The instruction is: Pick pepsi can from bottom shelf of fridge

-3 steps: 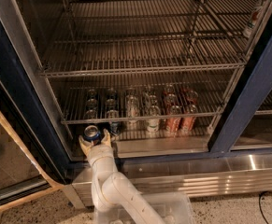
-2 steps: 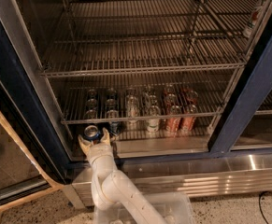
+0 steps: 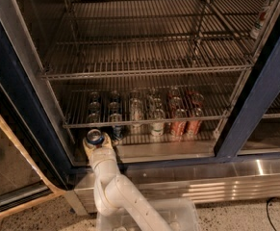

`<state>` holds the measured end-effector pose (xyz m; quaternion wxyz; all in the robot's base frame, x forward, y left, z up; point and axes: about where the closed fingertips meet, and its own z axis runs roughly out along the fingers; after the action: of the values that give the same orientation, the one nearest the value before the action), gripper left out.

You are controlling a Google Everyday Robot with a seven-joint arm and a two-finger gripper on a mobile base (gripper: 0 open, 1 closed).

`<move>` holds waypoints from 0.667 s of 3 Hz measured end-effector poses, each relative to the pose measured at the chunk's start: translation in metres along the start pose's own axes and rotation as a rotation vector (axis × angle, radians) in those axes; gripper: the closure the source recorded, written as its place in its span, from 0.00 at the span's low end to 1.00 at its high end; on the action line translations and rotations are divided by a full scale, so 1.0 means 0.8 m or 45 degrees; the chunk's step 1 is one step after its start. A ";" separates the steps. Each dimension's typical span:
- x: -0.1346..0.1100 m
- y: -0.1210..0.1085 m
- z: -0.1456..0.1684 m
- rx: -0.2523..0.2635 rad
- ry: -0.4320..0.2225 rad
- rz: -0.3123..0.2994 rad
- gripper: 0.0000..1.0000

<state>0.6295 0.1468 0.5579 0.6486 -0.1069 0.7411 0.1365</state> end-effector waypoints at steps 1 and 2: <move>0.000 0.000 0.000 0.000 0.000 0.000 0.98; 0.001 0.002 -0.021 -0.013 -0.049 0.044 1.00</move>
Offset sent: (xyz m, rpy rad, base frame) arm -0.0404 -0.0115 0.0040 0.1121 -0.0633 0.0100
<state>0.6132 0.1422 0.5589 0.6598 -0.0947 0.7295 0.1536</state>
